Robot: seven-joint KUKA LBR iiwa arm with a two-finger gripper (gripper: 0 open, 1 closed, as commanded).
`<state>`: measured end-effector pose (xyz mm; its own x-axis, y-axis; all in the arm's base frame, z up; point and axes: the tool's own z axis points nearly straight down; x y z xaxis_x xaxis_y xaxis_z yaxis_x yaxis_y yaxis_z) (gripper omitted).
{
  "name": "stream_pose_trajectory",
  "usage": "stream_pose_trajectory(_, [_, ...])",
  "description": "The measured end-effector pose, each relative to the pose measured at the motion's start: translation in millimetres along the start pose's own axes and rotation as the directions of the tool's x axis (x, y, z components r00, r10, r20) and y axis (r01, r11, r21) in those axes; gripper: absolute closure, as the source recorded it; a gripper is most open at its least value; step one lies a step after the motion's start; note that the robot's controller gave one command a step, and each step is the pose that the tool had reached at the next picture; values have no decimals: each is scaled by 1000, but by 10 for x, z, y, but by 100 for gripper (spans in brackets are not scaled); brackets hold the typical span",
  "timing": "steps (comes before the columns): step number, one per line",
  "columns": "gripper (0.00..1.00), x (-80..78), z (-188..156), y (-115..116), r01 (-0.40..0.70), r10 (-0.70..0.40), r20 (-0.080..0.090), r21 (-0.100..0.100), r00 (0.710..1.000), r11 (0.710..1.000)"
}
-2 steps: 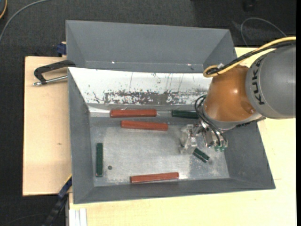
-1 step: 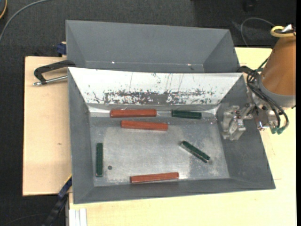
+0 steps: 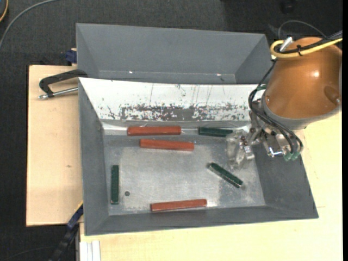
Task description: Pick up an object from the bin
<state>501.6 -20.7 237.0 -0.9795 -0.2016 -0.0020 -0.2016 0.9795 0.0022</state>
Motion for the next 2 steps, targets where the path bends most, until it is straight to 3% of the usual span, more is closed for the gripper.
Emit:
stream_pose_trajectory(1, [0,4,-2,-23,-5,5,0,2,1000,1000])
stream_pose_trajectory(2, [0,132,1153,-459,311,-311,-5,-1,951,951])
